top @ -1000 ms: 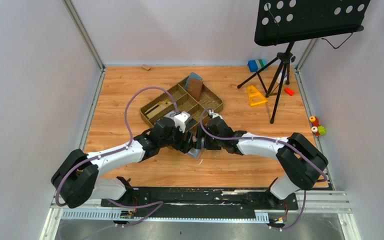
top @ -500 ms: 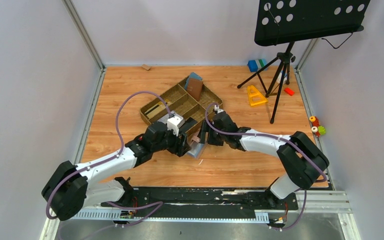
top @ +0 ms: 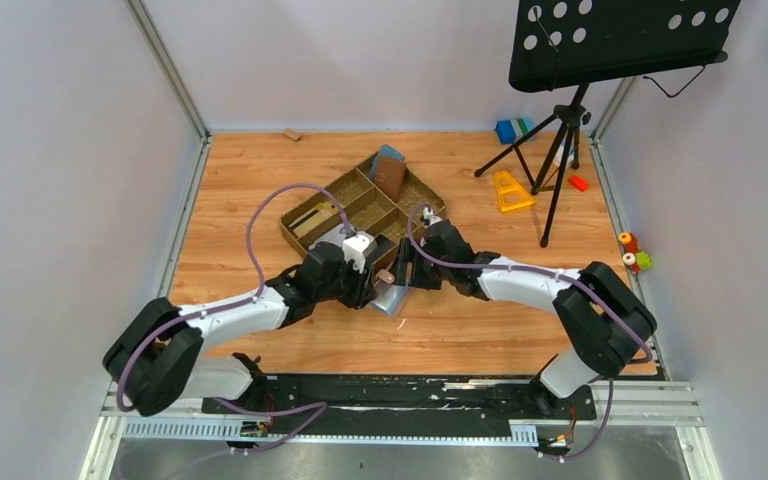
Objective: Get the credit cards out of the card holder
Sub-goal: Open the card holder at the center of the board.
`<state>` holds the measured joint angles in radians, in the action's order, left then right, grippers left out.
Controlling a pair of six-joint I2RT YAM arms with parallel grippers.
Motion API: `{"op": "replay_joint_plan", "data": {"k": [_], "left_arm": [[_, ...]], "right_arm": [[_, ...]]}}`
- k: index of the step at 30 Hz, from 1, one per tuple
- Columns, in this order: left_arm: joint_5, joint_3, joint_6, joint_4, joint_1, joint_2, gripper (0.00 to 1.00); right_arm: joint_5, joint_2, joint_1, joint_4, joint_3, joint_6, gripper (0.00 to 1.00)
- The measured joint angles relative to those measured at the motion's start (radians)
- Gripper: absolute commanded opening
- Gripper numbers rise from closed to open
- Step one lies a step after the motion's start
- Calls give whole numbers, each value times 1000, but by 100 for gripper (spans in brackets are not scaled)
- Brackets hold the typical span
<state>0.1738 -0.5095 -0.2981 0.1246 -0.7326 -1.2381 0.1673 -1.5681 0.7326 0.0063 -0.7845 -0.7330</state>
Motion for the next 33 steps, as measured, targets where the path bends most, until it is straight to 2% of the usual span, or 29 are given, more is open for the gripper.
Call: {"op": "replay_joint_plan", "data": {"k": [3, 4, 10, 11, 12, 15, 21, 28, 30, 33], "left_arm": [[-2, -16, -6, 3, 0, -77, 3], [-3, -29, -4, 4, 0, -103, 0], [-22, -63, -17, 8, 0, -142, 0], [-22, -63, -19, 8, 0, -142, 0], [-23, -63, -21, 9, 0, -142, 0], [-21, -63, -34, 9, 1, -140, 0], [63, -40, -62, 42, 6, -126, 0], [175, -25, -101, 83, 6, -126, 0], [179, -23, -103, 82, 6, -126, 5], [159, -22, -102, 71, 6, -129, 21]], "right_arm": [[-3, 6, 0, -8, 0, 1, 67], [-9, 14, 0, -12, 2, 1, 67], [-37, 141, 0, -16, 82, 0, 71], [-43, 172, 0, -15, 108, -3, 74], [-47, 199, -2, -16, 132, -6, 81], [-53, 260, -8, -9, 201, -29, 84], [-44, 301, -23, 32, 312, -96, 80], [-35, 287, -23, 118, 369, -190, 70], [-34, 271, -23, 140, 372, -214, 69], [-29, 242, -23, 182, 373, -247, 67]]}}
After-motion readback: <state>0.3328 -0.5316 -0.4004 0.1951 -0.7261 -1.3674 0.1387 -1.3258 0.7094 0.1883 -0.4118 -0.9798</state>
